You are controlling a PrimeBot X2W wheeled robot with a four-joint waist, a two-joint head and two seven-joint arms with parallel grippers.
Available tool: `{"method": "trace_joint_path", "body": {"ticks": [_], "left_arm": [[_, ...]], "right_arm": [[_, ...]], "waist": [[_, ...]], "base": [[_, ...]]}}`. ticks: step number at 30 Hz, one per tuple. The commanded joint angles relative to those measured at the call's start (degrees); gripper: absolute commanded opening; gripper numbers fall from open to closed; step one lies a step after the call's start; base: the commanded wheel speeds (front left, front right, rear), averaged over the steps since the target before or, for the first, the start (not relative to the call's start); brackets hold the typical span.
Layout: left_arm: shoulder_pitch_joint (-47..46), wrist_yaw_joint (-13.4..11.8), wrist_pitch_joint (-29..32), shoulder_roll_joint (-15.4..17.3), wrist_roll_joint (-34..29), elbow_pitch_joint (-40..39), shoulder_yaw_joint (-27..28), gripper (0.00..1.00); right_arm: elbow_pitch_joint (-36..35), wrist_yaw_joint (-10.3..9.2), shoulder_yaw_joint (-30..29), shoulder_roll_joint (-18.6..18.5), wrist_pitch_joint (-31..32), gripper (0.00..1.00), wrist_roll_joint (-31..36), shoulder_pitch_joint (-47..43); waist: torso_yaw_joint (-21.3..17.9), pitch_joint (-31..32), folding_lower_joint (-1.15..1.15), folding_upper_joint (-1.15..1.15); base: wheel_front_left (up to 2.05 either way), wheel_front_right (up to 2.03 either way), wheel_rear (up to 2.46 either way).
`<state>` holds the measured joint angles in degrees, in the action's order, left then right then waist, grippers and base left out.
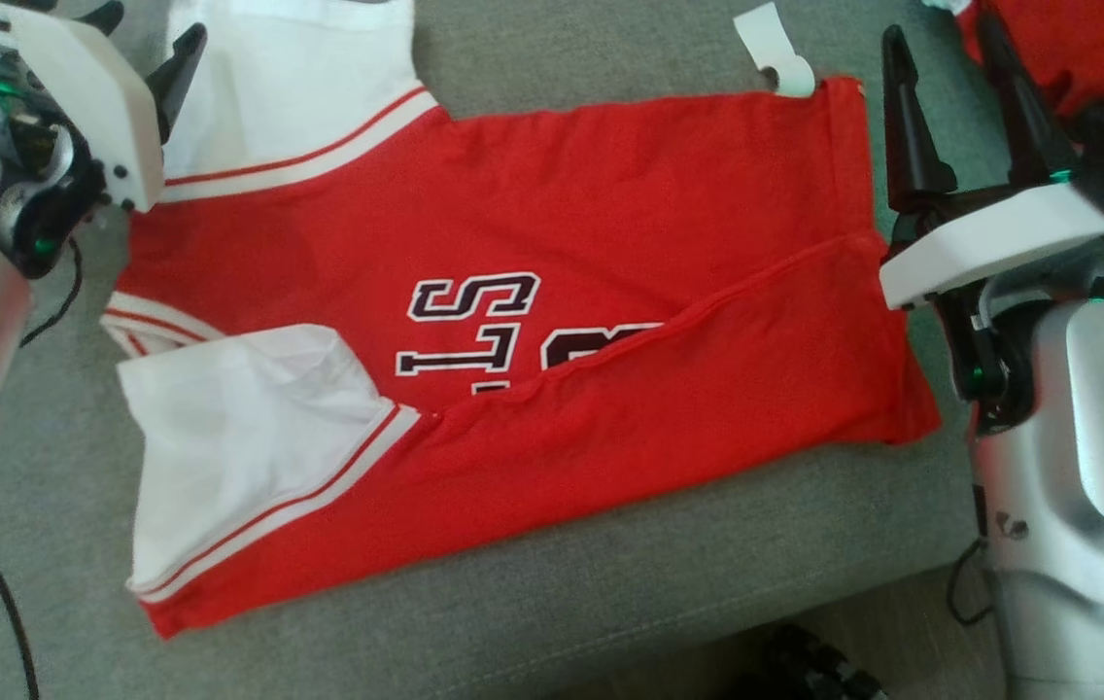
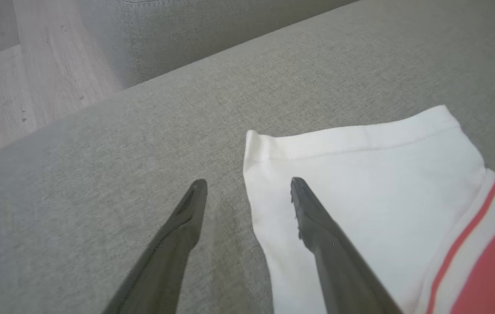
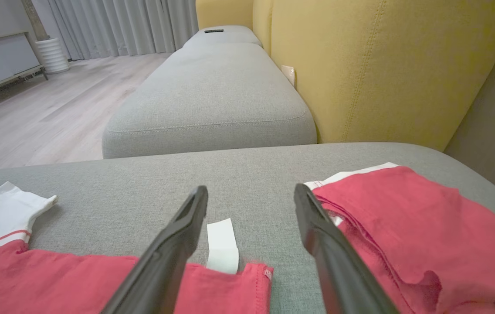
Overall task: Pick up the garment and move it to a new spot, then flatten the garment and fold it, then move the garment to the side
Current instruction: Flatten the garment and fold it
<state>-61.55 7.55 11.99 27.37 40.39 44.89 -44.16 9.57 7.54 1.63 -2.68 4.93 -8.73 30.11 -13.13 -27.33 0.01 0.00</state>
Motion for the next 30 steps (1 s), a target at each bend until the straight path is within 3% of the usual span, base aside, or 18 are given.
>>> {"method": "trace_joint_path", "body": {"ticks": [1, 11, 17, 19, 25, 30], "left_arm": [[-3.3, -0.1, -0.2, 2.8, 0.5, -1.2, 1.4, 1.0], [-7.8, -0.1, -1.8, 4.2, 4.8, 3.1, -6.0, 1.0], [-9.5, -0.1, 0.0, 3.4, 8.5, 4.7, -9.6, 1.0], [-9.5, -0.1, 0.8, 3.4, 10.4, 4.1, -11.0, 0.0], [-9.9, -0.1, -3.3, 3.4, 13.3, 3.1, -13.6, 0.0], [-10.5, -0.1, -12.6, 2.1, 13.3, 2.8, -14.7, 0.0]], "right_arm": [[-2.1, -0.05, 1.1, -0.2, -0.6, 1.0, -0.5, 1.1], [-1.6, -0.05, 2.5, -0.2, -0.9, 1.0, -1.1, 1.5], [-1.7, -0.05, 2.1, -0.2, -0.9, 1.0, -0.6, 1.6], [-1.6, -0.05, 1.6, -0.2, -0.8, 1.0, -0.4, 1.8], [-0.7, -0.05, -0.4, -0.7, -0.3, 1.0, 0.7, 2.3], [1.2, -0.05, -0.6, -3.3, 1.4, 1.0, 0.0, 3.3]], "waist": [[-0.6, -0.6, -0.01, 0.0], [-2.5, -2.1, -0.01, 0.0], [-2.7, -3.0, -0.01, 0.0], [-2.3, -2.9, -0.01, 0.0], [-0.1, -1.0, -0.01, 0.0], [3.7, 2.0, -0.01, 0.0]], "base": [[0.0, 0.0, 0.0], [0.0, 0.0, 0.0], [0.0, 0.0, 0.0], [0.0, 0.0, 0.0], [0.0, 0.0, 0.0], [0.0, 0.0, 0.0]]}}
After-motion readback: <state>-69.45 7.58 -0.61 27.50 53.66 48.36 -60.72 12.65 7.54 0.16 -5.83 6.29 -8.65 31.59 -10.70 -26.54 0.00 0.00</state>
